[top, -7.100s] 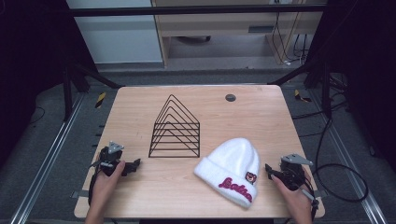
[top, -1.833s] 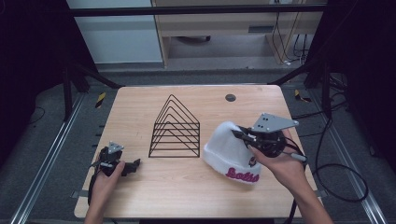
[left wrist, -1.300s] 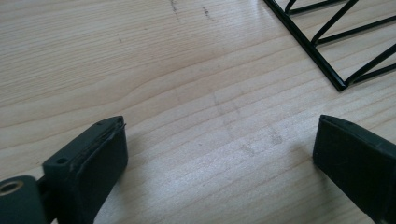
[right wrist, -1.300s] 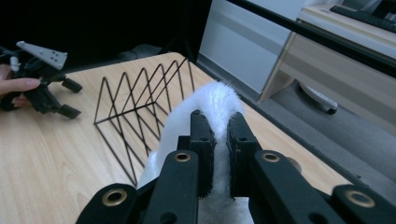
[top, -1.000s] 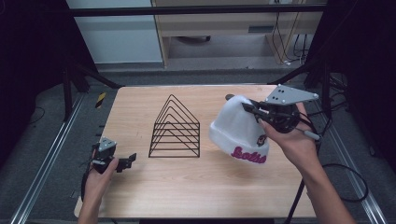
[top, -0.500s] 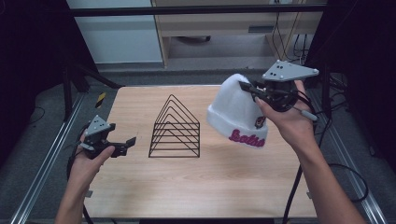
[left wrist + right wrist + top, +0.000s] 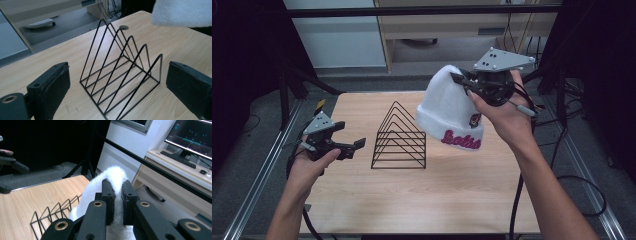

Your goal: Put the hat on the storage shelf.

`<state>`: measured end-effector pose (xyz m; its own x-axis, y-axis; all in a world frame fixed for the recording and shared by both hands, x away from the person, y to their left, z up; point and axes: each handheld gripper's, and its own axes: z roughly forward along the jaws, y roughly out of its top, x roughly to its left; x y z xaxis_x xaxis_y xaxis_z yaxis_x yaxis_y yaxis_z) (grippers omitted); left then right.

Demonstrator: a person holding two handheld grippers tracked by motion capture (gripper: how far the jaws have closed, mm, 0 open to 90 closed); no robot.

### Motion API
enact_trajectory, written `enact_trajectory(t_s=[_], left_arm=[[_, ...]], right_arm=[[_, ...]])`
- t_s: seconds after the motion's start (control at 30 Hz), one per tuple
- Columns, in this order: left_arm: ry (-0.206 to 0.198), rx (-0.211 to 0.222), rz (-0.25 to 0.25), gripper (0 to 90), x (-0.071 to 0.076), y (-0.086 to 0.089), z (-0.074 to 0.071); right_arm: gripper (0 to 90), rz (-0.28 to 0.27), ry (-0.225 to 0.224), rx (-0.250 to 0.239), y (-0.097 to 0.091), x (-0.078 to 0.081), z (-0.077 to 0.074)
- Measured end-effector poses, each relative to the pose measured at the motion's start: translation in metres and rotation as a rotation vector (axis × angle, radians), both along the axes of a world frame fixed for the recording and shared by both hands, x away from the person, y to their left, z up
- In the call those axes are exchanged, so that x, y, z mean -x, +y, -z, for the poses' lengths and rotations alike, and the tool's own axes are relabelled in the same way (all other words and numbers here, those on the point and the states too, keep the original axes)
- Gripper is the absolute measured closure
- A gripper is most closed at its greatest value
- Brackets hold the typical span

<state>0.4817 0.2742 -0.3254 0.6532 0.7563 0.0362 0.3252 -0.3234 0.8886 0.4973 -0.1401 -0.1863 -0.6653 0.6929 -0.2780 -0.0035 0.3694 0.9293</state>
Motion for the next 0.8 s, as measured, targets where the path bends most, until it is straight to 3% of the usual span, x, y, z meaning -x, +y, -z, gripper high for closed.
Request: enact_trajectory(t_s=[0.1,0.3,0.8], left_arm=[[-0.004,0.021,0.021,6.4,0.000,-0.004,-0.004],[-0.016,0.003,0.041,7.0,-0.002,-0.016,-0.011],[-0.030,0.024,0.081,8.3,-0.008,-0.038,-0.025]], right_arm=[[83.9,-0.010,-0.015,-0.007,0.005,-0.001,-0.007],[83.9,-0.017,-0.027,-0.011,0.013,-0.002,-0.013],[83.9,-0.055,-0.046,-0.034,0.035,-0.003,-0.023]])
